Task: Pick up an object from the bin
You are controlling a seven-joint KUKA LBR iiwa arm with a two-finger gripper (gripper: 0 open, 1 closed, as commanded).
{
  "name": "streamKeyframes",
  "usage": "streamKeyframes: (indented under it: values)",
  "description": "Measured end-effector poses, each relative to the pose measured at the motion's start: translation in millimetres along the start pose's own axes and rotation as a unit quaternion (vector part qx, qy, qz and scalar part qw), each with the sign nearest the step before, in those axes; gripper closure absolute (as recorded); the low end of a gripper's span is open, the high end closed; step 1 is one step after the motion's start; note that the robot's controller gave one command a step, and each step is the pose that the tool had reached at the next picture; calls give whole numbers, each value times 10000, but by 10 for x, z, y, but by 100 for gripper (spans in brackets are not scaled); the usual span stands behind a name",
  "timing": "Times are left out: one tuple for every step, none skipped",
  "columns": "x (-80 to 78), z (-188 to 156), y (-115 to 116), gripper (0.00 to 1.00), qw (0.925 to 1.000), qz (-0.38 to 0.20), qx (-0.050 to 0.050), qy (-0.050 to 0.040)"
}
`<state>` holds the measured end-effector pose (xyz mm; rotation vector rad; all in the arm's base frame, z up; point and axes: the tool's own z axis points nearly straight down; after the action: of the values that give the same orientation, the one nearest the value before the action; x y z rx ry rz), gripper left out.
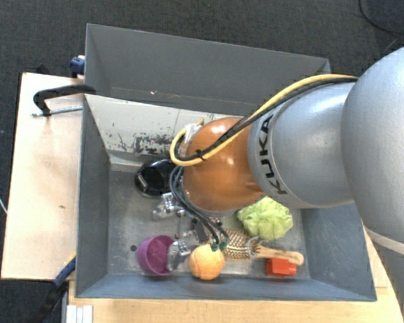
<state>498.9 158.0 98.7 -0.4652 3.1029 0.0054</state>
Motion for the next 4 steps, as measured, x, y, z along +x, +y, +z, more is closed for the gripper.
streamKeyframes:
  values:
    - [193, 234, -537, 0, 9970, -772, 11, 38]
    - [9, 34, 108, 0, 9936, -1132, 7, -6]
    - [143, 127, -247, 0, 9955, -951, 0, 11]
    - [-88, 229, 344, 100, 9788, -2046, 38, -74]
